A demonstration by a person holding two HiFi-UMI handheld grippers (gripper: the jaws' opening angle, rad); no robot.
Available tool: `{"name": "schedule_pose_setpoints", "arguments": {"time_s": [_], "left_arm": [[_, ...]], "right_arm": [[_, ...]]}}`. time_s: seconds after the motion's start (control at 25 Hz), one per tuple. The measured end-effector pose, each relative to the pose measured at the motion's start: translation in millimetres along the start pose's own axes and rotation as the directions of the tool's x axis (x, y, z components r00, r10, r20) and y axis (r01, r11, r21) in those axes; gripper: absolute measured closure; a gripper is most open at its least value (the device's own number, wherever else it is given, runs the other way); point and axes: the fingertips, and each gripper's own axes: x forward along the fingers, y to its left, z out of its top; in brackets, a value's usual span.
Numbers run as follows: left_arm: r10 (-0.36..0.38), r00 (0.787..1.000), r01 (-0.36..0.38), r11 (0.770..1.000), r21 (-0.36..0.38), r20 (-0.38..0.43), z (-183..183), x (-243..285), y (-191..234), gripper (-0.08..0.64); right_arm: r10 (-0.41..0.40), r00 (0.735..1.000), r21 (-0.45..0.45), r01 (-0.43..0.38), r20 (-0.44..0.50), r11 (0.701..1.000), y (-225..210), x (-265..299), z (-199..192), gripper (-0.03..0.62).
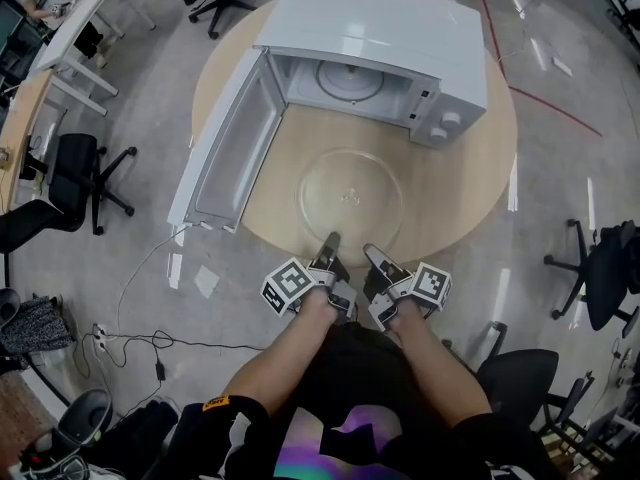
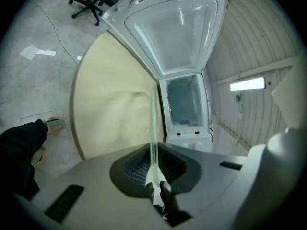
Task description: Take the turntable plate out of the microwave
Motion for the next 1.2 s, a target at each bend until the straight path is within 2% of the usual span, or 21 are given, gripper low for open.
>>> {"name": "schedule_pose_setpoints", "arguments": {"time_s": [0.24, 0.4, 0.64, 0.76, 0.96, 1.2], "left_arm": [[-0.001, 1.000, 0.001, 1.000, 0.008, -0.007, -1.0, 0.0, 7.3, 0.486], [-0.001, 1.000, 0.001, 1.000, 0.003, -0.017, 0.9, 0.4, 13.1, 0.485], [0.003, 0.999, -0.003, 1.000, -0.001, -0.046, 2.0, 3.3, 19.2, 0.477], [-0.004, 0.997, 0.005, 1.000, 0.015, -0.078, 0.2, 5.5, 19.0, 0.474], [0.006, 0.988, 0.004, 0.998, 0.064, -0.154, -3.6, 4.2, 22.0, 0.466], [0.026, 0.975, -0.002, 0.994, 0.107, -0.222, -11.0, -9.5, 30.5, 0.460]], "right_arm": [[-0.074, 0.997, -0.004, 0.074, 0.032, 0.997, -9.7, -4.8, -0.6, 0.518], [-0.086, 0.995, 0.031, 0.085, 0.052, 0.996, -12.9, -5.3, -3.9, 0.537], [-0.085, 0.994, 0.031, 0.083, 0.070, 0.996, -12.0, -3.0, -3.6, 0.548], [-0.097, 0.992, 0.037, 0.094, 0.083, 0.995, -14.8, -4.2, -1.1, 0.549], [-0.060, 0.995, -0.001, 0.060, 0.080, 0.998, -8.8, 0.4, 1.8, 0.551], [-0.112, 0.991, 0.027, 0.110, 0.078, 0.994, -21.6, 0.2, -0.9, 0.554]]}}
